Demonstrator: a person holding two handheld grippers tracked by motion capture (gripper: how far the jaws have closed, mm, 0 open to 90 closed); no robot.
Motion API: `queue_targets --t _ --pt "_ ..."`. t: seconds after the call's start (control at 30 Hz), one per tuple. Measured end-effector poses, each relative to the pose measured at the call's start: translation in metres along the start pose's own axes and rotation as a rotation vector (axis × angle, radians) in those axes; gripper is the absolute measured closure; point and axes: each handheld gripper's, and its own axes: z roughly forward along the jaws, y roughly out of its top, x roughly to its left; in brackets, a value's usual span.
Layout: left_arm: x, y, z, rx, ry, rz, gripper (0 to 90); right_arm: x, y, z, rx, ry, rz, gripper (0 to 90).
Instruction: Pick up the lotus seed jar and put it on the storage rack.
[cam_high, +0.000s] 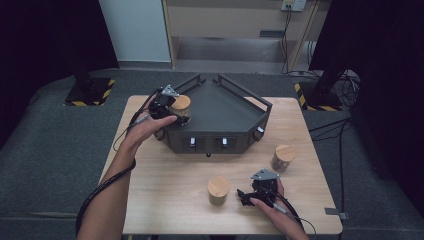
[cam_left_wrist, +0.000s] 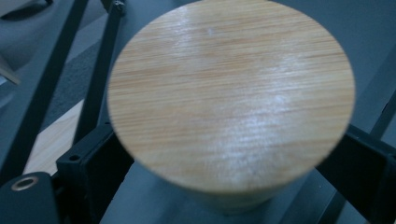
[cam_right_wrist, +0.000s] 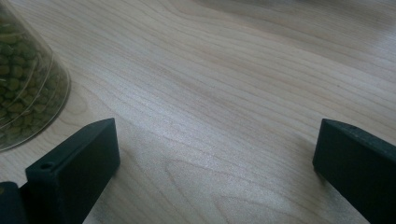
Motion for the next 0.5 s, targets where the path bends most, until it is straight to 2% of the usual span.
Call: queue_targets --t 0.1,0.3,0.5 --pt "-0.005 -0.002 -0.010 -0.032 0.008 0.012 6.2 0.000 0.000 0.000 0.000 0.000 0.000 0.6" --pt "-0.014 -0.003 -0.024 -0.037 0.032 0.034 6.1 0.000 0.000 0.000 -0.001 0.000 0.001 0.6" --pt "-0.018 -0.017 -0.039 -0.066 0.066 0.023 6.0 0.000 0.000 0.000 0.000 0.000 0.000 0.6"
